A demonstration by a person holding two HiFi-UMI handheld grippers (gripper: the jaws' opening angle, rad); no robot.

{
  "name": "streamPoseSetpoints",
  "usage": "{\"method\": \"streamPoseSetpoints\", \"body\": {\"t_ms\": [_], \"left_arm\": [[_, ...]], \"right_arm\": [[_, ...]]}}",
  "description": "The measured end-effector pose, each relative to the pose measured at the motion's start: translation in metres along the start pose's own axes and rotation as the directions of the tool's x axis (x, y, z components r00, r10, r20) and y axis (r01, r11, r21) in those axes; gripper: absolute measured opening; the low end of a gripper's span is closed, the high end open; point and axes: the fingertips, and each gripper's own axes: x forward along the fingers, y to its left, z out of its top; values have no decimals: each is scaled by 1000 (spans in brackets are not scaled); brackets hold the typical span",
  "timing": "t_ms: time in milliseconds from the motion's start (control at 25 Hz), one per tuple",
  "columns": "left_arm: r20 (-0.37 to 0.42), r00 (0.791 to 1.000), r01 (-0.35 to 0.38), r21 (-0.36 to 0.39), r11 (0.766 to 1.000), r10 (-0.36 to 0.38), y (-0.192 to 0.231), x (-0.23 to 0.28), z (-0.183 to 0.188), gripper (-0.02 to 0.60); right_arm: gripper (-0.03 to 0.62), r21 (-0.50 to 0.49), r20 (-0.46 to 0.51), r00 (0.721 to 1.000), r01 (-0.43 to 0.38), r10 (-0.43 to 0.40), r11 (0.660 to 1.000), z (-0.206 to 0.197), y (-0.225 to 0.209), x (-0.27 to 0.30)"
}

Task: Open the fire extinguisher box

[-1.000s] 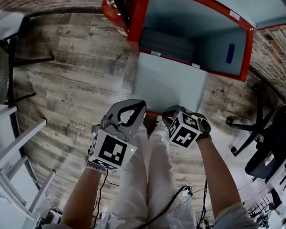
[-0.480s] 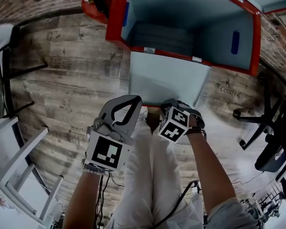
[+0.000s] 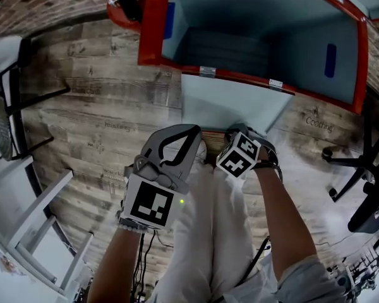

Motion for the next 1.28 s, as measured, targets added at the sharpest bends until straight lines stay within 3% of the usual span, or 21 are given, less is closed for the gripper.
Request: {"method": "streamPoseSetpoints", "body": {"t_ms": [280,560,1000,1280], "left_arm": [[6,1000,-6,-7,1000,6,3,3,9,0],[31,999,-14,-4,1000,14,-4,-15,41,0],[55,998,-39,16,999,38,-20,-77,119,0],[81,995,-55,41,998,52,-30,-129,177,0]], "right_arm": [[6,72,50,999,11,-15,997,0,-10,-16],[6,218,196,972,82,-126,972,10,-26,-85],[6,406,355,873,180,-336,896,29,-45,-248],[8,424,423,800,240,-426,873,48,-34,-350]]}}
